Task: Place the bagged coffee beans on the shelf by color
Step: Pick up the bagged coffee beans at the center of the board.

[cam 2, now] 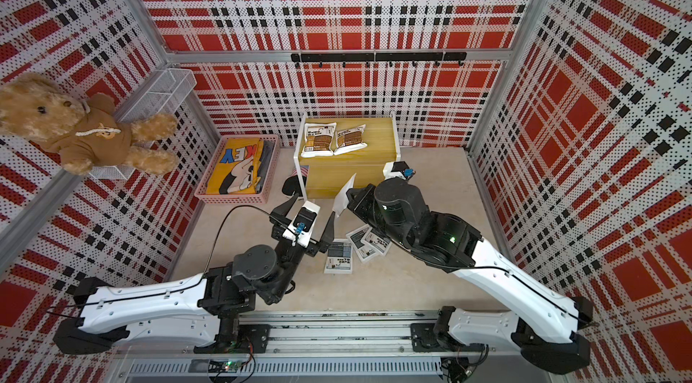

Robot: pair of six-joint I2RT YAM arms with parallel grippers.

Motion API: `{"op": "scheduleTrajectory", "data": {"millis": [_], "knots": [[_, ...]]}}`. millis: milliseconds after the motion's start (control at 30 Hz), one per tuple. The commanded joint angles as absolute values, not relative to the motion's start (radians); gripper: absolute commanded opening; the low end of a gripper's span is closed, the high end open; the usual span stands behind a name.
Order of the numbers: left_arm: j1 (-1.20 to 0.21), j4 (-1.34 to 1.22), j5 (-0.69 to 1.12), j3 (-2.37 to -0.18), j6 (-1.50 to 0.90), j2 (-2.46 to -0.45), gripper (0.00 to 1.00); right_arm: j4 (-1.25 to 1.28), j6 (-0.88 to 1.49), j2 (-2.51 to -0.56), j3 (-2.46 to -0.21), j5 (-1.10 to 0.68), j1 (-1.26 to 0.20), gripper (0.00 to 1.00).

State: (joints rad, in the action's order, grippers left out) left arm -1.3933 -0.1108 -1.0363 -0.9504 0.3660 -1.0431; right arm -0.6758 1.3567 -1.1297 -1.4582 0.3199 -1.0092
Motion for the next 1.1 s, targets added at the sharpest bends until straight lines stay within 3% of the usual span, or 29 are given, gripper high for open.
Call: {"op": "scheduleTrajectory", "data": {"millis": [0,267,367,433,567,1067], "knots": [[-1.398,-0.138,-0.975,-0.952,0.344,-1.055,0.93,-0.629,1.373,-1.137,-1.477,0.369,-1.014,0.0],[-1.372,-0.179,-0.939,-0.979,0.332,-1.108,0.81,-0.598,1.388,-1.159,-1.488,0.365,-1.032,0.0],[-1.354,-0.194,-0.941,-1.0,0.334,-1.137,0.62,-0.591,1.393,-1.16,-1.486,0.362,-1.035,0.0],[-1.336,-0.204,-0.932,-1.008,0.334,-1.146,0.58,-0.588,1.393,-1.159,-1.484,0.361,-1.037,0.0],[-1.297,-0.205,-0.904,-1.028,0.307,-1.155,0.39,-0.58,1.395,-1.157,-1.48,0.36,-1.041,0.0],[-1.235,-0.15,-0.776,-1.064,0.266,-1.172,0.0,-0.563,1.406,-1.144,-1.448,0.346,-1.042,0.0]]}}
